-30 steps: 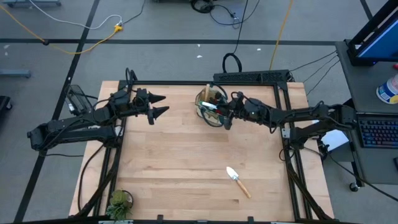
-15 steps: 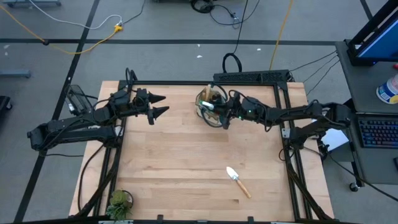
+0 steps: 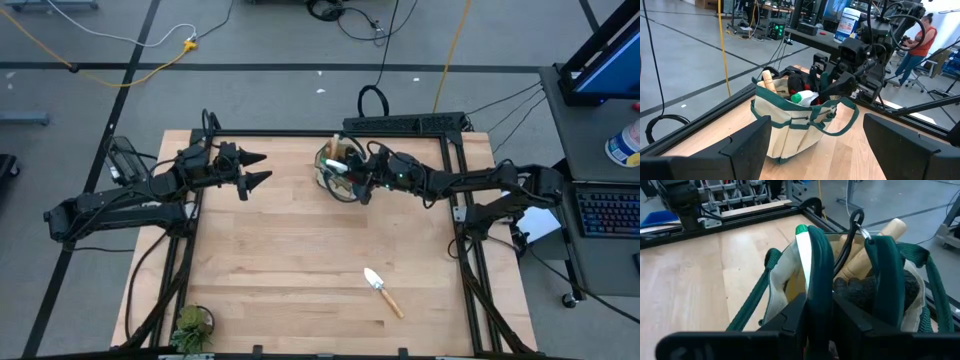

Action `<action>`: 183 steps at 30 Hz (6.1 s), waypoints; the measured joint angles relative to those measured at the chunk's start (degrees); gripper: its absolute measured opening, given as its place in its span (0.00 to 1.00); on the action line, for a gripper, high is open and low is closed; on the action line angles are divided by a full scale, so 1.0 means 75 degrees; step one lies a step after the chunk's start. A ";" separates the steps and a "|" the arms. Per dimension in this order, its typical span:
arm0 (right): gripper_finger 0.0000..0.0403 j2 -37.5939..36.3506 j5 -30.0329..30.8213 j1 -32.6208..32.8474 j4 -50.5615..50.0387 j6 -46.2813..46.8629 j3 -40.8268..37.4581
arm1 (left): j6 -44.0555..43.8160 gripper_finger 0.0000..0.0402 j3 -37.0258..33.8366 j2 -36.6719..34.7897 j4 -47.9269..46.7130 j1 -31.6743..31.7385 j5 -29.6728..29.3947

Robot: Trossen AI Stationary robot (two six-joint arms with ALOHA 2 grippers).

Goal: Pick & Place Garden tools in Gardening bag
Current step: Put the black shear scissors into the green gardening bag, then put the brown trowel into the green gardening bag

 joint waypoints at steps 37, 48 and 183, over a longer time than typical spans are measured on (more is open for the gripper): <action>0.11 -0.0020 -0.0179 -0.0277 0.0727 0.0246 0.0022 | 0.0006 0.81 0.0000 0.0001 0.0000 0.0000 0.0000; 0.24 -0.0095 -0.0185 -0.0274 0.1133 0.0236 0.0016 | -0.0003 0.81 -0.0002 0.0001 0.0000 0.0000 0.0002; 0.01 -0.3993 -0.4151 0.2526 -0.3967 0.1530 0.0020 | -0.0308 0.81 -0.0003 0.0001 -0.0003 -0.0002 0.0009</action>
